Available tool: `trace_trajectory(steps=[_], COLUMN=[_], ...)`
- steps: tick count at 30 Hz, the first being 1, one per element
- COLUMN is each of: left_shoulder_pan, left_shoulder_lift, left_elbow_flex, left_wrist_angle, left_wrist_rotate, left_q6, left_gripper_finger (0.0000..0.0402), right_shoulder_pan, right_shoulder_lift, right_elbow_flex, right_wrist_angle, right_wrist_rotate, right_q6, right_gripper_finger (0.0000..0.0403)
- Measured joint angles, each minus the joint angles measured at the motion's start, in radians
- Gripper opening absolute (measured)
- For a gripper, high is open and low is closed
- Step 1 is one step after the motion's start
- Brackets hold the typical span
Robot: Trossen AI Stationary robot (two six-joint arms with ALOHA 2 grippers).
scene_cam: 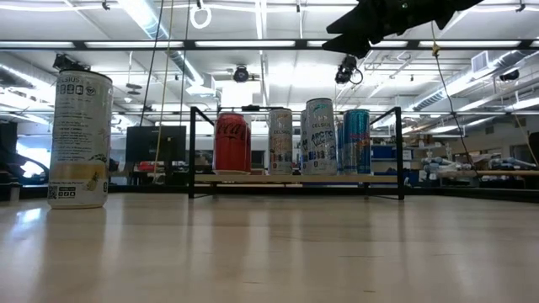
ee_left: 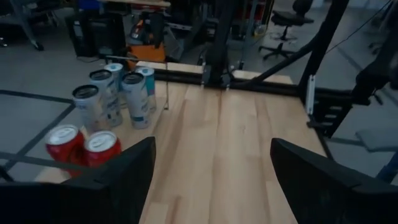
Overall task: Place canned beverage on shelf
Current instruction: Put the black soda can on the shelf aligned with the other red soda can
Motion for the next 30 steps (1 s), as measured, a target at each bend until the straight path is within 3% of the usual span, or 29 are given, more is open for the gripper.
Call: trace_trajectory(steps=[13,24,30], left_shoulder_pan=[0.000,0.000,0.000], left_shoulder_lift=[-0.216,-0.273,-0.273], left_elbow_flex=[-0.350,-0.536,-0.583], left_wrist_angle=[0.314,0.357,0.312], left_wrist_rotate=[0.088,0.077,0.065], left_q6=[0.049,-0.020,-0.140], left_gripper_finger=[0.0318,0.0318,0.0318], right_shoulder_pan=[0.000,0.000,0.000], right_shoulder_lift=[0.000,0.000,0.000], right_elbow_flex=[0.000,0.000,0.000], right_wrist_angle=[0.000,-0.001,-0.011], right_wrist_rotate=[0.000,-0.001,-0.001], right_q6=[0.000,0.000,0.000], right_gripper_finger=[0.0316,0.0316,0.0316])
